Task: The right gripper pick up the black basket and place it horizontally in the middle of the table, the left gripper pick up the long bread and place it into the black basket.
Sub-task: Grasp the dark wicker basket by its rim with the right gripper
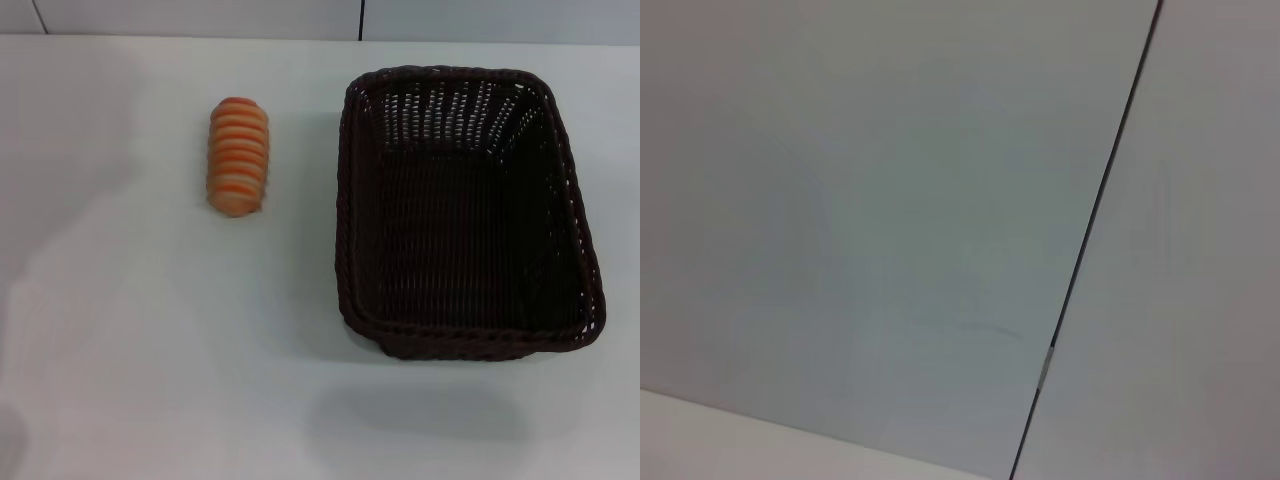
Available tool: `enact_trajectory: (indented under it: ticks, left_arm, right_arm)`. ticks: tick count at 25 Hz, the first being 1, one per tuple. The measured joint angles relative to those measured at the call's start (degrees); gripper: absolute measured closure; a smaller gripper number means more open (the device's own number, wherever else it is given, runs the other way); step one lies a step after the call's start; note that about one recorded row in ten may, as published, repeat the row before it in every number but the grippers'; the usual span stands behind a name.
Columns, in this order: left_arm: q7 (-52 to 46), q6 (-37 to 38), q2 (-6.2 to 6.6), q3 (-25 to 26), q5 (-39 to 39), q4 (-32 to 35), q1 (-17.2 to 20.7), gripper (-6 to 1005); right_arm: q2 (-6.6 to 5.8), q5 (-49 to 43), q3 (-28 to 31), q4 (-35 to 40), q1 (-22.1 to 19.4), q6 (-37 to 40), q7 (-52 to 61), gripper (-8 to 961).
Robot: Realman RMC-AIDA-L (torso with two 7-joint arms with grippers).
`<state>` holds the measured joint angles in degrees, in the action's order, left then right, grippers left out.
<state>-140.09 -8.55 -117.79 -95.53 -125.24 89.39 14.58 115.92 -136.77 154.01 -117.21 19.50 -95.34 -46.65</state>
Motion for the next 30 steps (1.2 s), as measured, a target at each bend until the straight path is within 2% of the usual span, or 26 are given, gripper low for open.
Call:
enact_trajectory:
  ticks: [4,6,7,11,16,17,18,22,30]
  left_arm:
    - [-0.04,0.09,-0.06,0.0,0.0,0.03,-0.17,138]
    - [-0.2,0.13,-0.07,-0.02,0.0,-0.05,-0.37,138]
    - [-0.29,0.25,-0.11,-0.09,0.0,-0.17,-0.64,138]
    - [-0.34,0.46,-0.17,-0.21,0.0,-0.24,-0.97,138]
    - [-0.45,0.51,-0.16,-0.38,0.0,-0.35,-1.47,138]
    - [-0.5,0.51,-0.15,-0.42,0.0,-0.41,-1.68,138]
    - [-0.5,0.51,-0.15,-0.42,0.0,-0.41,-1.68,139]
    - [-0.57,0.51,-0.16,-0.43,0.0,-0.89,-2.16,139]
    - [-0.76,0.27,-0.2,-0.57,0.0,-1.68,-2.45,139]
  right_arm:
    - [0.94,-7.59,-2.92,0.1,2.78,0.47,1.08,514]
    - [1.18,-8.93,-4.06,0.15,3.12,0.58,1.35,516]
    - [1.93,-10.65,-6.02,0.17,3.6,0.92,1.77,516]
    - [2.83,-12.39,-8.27,0.2,4.49,1.43,3.95,519]
    - [2.63,-17.4,-14.69,0.31,5.66,1.47,12.3,522]
    - [2.42,-22.53,-18.5,0.34,6.89,0.17,15.66,523]
    - [2.42,-22.53,-18.5,0.34,6.89,0.17,15.66,524]
    - [2.9,-30.53,-28.34,0.53,8.92,-2.96,19.45,526]
    - [3.53,-30.58,-30.87,0.89,10.09,-2.57,21.69,532]
